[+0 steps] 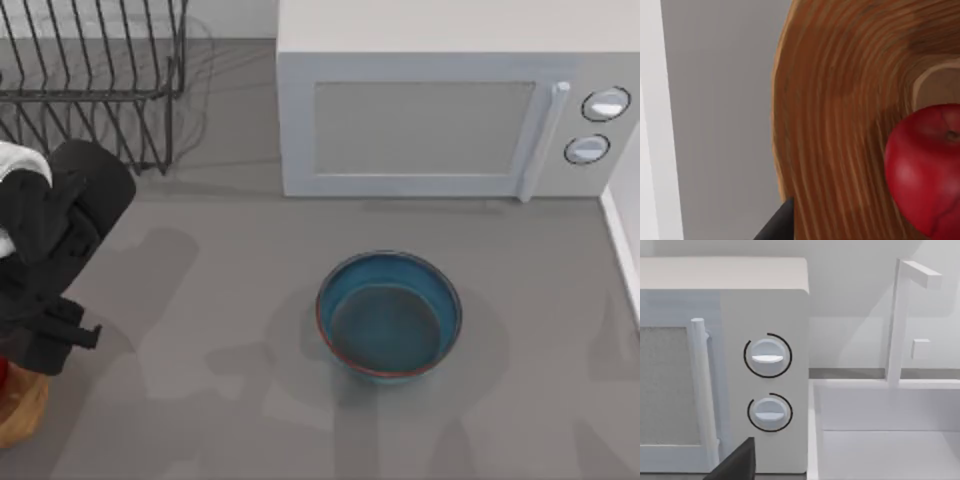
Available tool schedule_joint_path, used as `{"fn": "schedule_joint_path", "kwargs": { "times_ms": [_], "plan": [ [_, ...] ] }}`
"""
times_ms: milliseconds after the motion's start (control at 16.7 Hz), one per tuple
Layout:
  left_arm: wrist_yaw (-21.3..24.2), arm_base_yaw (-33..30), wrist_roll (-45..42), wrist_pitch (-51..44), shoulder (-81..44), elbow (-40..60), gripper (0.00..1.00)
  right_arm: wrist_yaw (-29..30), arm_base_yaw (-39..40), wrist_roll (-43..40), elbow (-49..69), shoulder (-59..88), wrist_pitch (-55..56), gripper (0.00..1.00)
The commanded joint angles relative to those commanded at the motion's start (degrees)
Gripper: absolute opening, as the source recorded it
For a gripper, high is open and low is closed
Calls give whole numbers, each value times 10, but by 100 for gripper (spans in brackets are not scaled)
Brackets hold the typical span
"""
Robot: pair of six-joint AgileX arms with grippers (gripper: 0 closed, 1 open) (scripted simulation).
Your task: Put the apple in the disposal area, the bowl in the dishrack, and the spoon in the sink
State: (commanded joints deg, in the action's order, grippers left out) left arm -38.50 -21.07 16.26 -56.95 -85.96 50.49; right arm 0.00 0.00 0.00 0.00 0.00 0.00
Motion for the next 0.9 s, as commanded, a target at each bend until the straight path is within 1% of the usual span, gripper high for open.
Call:
{"fn": "schedule_joint_path", "kwargs": {
  "times_ms": [60,600,720,900],
  "plan": [
    [0,0,0,0,0,0,100,0,0,0,0,0,0,100],
    [-2,0,0,-1,1,0,100,0,0,0,0,0,0,100],
    [6,3,-3,11,17,-9,100,0,0,0,0,0,0,100],
    [35,19,-14,54,84,-45,100,0,0,0,0,0,0,100]
  ]
}}
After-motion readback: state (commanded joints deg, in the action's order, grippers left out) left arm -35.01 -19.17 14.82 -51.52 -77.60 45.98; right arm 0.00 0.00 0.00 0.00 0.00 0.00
